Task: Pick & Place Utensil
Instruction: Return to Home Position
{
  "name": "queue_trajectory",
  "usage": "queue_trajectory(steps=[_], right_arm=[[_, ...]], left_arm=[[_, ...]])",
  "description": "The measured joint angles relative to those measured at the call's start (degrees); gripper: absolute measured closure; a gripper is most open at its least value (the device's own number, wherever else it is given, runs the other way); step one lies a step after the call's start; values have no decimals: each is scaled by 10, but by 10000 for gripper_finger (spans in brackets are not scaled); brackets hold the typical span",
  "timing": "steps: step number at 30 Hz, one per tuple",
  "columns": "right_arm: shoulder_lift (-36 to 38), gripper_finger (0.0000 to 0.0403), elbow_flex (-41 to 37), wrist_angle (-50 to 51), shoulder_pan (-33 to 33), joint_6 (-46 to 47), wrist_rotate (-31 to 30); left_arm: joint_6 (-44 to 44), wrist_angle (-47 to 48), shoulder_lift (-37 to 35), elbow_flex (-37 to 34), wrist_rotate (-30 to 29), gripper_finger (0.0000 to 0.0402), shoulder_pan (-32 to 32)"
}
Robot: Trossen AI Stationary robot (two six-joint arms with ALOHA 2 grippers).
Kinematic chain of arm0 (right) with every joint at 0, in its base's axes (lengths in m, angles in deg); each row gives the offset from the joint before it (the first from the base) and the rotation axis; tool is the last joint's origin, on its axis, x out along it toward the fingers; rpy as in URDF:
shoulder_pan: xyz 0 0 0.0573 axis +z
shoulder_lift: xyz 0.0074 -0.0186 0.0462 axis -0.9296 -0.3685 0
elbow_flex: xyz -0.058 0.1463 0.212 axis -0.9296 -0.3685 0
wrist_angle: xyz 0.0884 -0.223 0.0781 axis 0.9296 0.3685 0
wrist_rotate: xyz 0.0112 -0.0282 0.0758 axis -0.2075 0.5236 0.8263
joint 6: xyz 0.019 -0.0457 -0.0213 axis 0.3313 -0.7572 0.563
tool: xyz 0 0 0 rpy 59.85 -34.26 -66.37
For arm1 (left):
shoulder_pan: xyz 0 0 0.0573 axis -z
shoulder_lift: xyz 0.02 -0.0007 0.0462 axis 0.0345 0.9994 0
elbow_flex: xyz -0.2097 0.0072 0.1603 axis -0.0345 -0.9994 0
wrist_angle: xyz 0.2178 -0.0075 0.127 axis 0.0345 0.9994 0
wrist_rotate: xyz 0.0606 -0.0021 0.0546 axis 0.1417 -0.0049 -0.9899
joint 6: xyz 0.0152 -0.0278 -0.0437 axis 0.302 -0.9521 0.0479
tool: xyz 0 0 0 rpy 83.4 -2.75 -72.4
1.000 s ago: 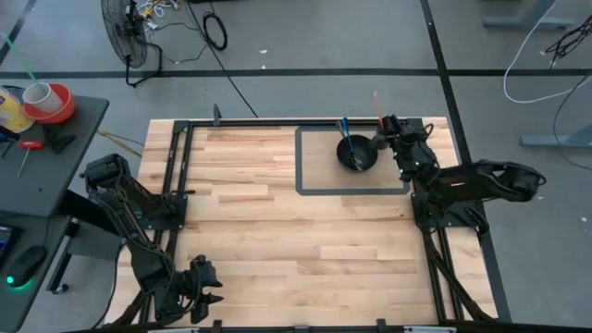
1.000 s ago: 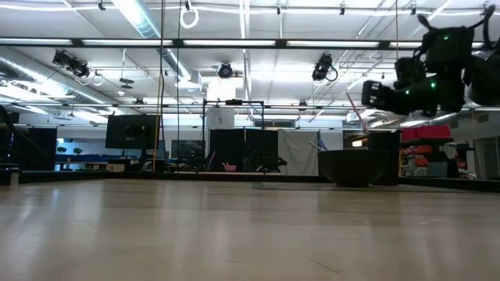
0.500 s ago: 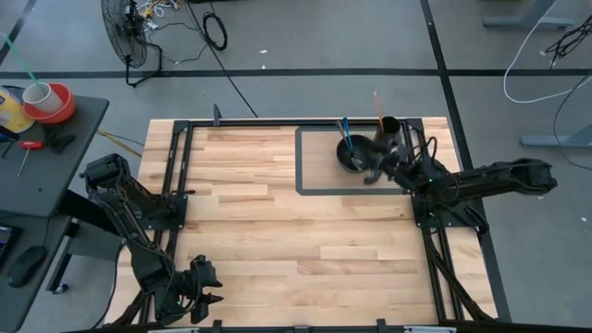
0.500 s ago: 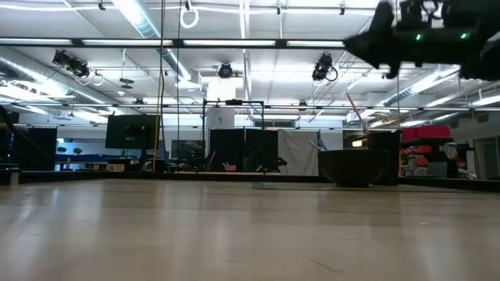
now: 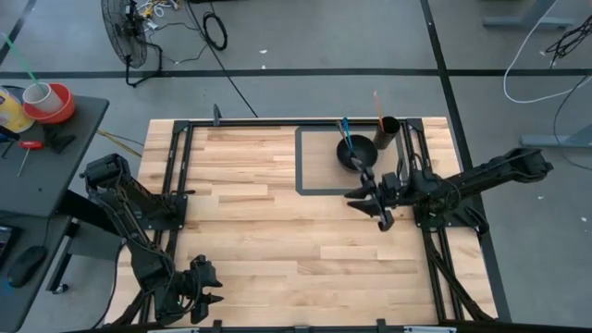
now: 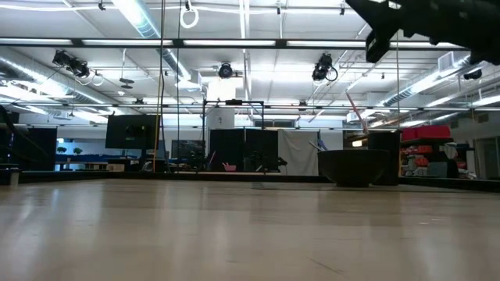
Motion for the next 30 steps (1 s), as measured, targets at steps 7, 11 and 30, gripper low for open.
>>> queue_trajectory(steps=[7,11,30], right_arm=[[0,289,0,20,5,0,16],[0,289,0,21,5,0,16],[78,289,-111,18,-77,-28,153]], left_arm=[[0,0,0,0,0,204,0],[0,0,0,0,0,204,0],[-1,-17,0,0,7,204,0]])
